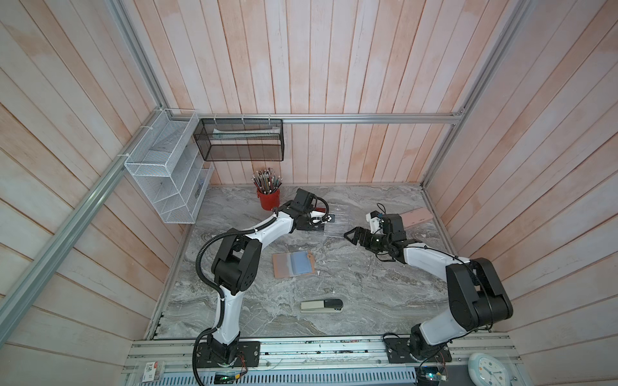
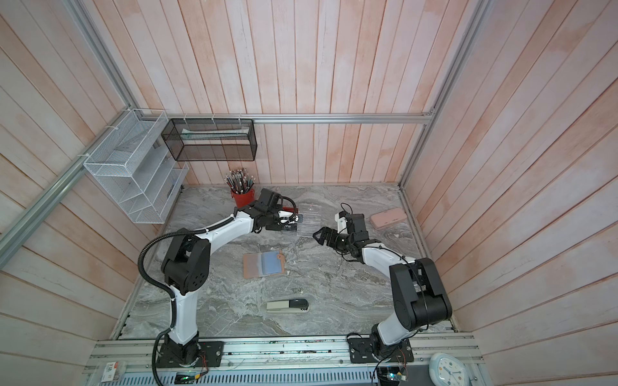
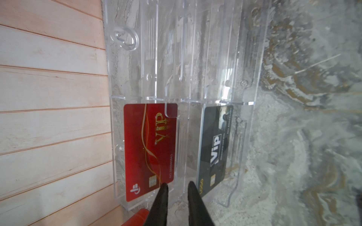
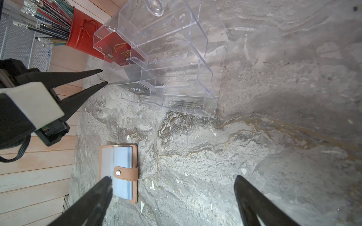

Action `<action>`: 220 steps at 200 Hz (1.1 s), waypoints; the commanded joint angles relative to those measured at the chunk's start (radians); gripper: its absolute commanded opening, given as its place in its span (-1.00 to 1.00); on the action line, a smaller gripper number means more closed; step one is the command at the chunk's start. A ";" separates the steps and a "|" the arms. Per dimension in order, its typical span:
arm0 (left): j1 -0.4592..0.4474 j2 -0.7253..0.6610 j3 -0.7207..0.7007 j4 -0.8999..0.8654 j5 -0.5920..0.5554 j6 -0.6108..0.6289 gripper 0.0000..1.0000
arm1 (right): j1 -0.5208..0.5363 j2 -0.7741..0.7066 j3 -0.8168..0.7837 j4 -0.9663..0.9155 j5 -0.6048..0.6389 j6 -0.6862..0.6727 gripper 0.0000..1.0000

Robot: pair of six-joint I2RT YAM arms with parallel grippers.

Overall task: Take the credit cards out of the card holder
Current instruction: Place the credit card in the storage box, then touch the credit card in the storage box.

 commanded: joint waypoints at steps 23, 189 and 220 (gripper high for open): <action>0.016 -0.130 -0.072 0.183 0.023 -0.099 -0.10 | 0.004 -0.027 0.011 -0.022 0.033 -0.017 0.96; 0.088 -0.835 -0.819 0.825 0.115 -1.236 1.00 | 0.331 0.286 0.536 -0.353 0.745 -0.414 0.96; 0.097 -0.926 -0.976 0.970 0.120 -1.397 1.00 | 0.387 0.358 0.611 -0.377 0.863 -0.437 0.96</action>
